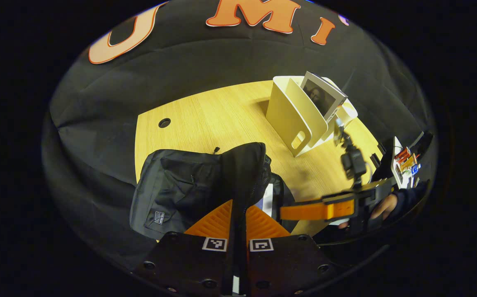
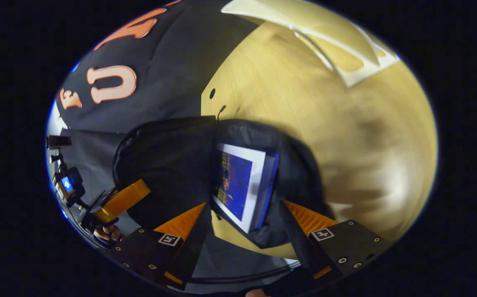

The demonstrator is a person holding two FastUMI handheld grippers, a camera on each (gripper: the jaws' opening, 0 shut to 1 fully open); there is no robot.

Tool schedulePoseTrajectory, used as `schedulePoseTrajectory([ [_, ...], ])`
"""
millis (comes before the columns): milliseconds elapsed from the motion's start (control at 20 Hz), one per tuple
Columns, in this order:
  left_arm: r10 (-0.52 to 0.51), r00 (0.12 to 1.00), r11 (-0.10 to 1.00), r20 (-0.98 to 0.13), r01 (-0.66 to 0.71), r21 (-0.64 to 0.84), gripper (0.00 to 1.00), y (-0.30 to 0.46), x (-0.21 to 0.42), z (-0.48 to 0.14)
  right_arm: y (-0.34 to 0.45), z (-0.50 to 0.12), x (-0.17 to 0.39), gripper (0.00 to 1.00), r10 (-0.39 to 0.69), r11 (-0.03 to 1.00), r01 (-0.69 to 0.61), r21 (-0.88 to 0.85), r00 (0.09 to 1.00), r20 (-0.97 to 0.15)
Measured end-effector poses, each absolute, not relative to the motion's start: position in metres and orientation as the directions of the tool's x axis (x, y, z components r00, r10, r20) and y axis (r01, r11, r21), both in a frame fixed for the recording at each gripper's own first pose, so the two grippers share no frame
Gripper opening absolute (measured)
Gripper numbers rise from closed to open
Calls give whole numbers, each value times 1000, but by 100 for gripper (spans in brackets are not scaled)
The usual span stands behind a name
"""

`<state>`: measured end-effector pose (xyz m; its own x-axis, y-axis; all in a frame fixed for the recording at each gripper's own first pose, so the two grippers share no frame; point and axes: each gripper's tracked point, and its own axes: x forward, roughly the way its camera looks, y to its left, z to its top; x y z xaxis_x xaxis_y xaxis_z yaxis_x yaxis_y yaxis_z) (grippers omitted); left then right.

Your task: Open the schoolbag, grab two books from the bookshelf and put them into the schoolbag.

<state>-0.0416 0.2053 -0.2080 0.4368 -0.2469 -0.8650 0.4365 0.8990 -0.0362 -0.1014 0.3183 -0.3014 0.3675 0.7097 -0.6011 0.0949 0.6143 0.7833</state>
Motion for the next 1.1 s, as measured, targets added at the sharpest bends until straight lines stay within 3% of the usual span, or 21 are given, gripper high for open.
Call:
schedulePoseTrajectory([
  [200,-225,438,912,-870,410,-29,6,206,-45,-207,232,-279,-109,99,620,750,-11,661,361,-697],
  [450,-193,433,918,-880,396,-7,6,199,-46,-208,148,-246,-101,98,523,836,-39,548,360,-772],
  [750,-163,420,930,-893,368,3,6,190,-43,-212,84,-186,-59,99,435,900,-175,398,352,-829],
  [1100,-128,431,952,-893,305,11,6,198,-51,-208,59,-165,-2,98,373,924,-209,321,290,-881],
])
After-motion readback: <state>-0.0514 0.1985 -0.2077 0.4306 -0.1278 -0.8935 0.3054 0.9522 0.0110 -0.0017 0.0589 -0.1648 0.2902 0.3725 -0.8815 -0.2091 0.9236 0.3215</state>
